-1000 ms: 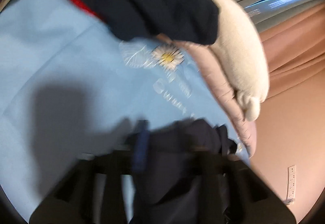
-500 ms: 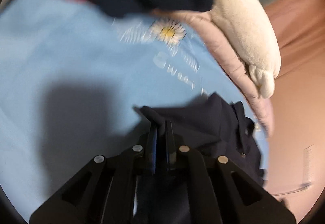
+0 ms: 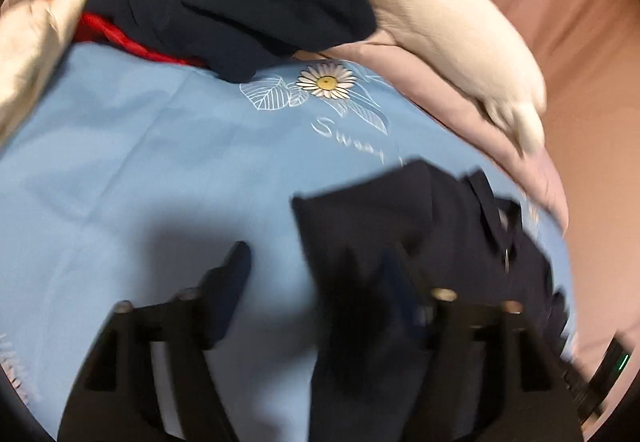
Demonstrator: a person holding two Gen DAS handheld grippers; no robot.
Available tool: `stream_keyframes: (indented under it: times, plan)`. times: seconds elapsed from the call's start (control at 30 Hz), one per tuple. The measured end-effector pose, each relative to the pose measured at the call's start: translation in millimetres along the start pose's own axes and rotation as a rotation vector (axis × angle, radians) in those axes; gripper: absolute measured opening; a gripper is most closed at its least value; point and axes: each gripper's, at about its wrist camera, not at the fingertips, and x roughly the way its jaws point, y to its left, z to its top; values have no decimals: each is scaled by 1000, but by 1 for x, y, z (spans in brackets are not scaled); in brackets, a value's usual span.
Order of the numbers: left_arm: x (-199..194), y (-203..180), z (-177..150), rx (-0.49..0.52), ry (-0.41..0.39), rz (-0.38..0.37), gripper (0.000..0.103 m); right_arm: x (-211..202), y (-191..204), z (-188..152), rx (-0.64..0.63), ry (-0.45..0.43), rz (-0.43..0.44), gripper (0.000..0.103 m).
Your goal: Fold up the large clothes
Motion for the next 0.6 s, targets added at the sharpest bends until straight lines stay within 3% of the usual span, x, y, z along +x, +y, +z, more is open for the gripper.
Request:
stream_keyframes:
  times: [0.17, 0.33, 0.5, 0.6]
  plan:
    - [-30, -21, -58, 162, 12, 16, 70, -18, 4, -11, -13, -18, 18, 62]
    - [-2, -62, -92, 430, 58, 178, 68, -23, -12, -19, 81, -12, 28, 62]
    - [31, -90, -82, 487, 14, 201, 69, -27, -11, -24, 108, -22, 49, 62]
    - [46, -94, -76, 477, -17, 308, 68, -24, -7, -23, 105, -29, 58, 62]
